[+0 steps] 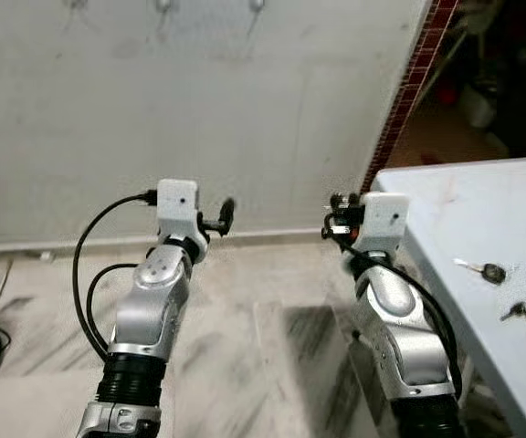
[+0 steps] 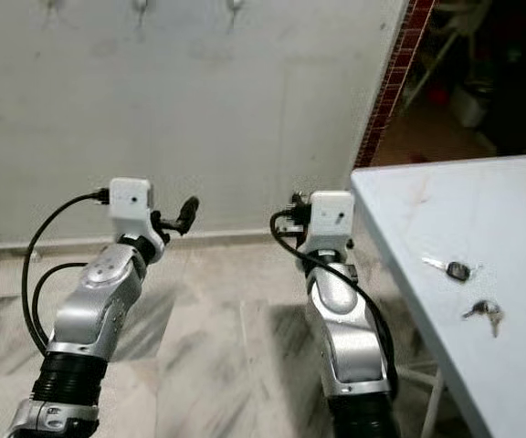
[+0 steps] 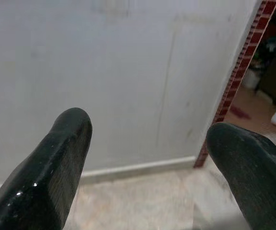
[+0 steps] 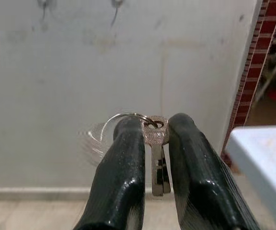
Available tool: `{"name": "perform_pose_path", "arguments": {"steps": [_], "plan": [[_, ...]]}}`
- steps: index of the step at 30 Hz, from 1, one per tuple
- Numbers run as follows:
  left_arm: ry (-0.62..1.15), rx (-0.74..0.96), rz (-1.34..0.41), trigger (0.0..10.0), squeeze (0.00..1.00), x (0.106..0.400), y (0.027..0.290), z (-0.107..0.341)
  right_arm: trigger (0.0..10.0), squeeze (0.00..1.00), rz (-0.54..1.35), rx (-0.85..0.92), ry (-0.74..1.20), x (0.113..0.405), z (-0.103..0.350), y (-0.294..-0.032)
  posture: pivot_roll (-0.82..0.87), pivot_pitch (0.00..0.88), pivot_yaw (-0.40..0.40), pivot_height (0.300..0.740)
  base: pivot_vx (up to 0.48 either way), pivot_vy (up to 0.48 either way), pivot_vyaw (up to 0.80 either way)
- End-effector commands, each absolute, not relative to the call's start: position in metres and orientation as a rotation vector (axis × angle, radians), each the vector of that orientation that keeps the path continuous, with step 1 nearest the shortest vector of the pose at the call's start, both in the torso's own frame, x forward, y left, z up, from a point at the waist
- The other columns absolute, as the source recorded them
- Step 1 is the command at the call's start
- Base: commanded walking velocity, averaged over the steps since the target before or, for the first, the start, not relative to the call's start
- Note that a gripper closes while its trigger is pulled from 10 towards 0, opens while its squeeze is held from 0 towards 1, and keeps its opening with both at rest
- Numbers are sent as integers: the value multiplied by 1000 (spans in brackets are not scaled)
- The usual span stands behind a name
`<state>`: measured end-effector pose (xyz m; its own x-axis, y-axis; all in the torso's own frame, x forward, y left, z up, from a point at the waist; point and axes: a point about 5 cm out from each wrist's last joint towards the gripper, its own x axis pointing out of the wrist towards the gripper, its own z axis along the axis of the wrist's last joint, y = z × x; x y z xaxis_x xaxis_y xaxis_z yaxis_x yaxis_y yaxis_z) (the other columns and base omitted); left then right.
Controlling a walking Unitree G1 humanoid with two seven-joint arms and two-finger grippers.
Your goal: Hang keys on a hook
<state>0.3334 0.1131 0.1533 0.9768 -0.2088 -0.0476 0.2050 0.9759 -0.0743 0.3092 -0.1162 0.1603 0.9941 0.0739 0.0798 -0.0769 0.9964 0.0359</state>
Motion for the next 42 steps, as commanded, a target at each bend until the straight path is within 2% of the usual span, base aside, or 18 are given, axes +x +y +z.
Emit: {"name": "perform_pose_path", "arguments": {"steps": [1, 25, 42], "plan": [[52, -67, -250, 10000, 0, 333, 103, 157, 10000, 0, 35, 31, -79, 308, 160, -127, 155, 0, -22, 740, 352, 0, 0], [68, -75, -272, 10000, 0, 331, 99, 155, 10000, 0, 68, 34, -62, 306, 155, -120, 159, 0, -25, 740, 377, 0, 0], [82, -83, -272, 10000, 0, 330, 99, 153, 10000, 0, 72, 38, -52, 306, 154, -119, 158, 0, -26, 740, 353, 325, 0]]}}
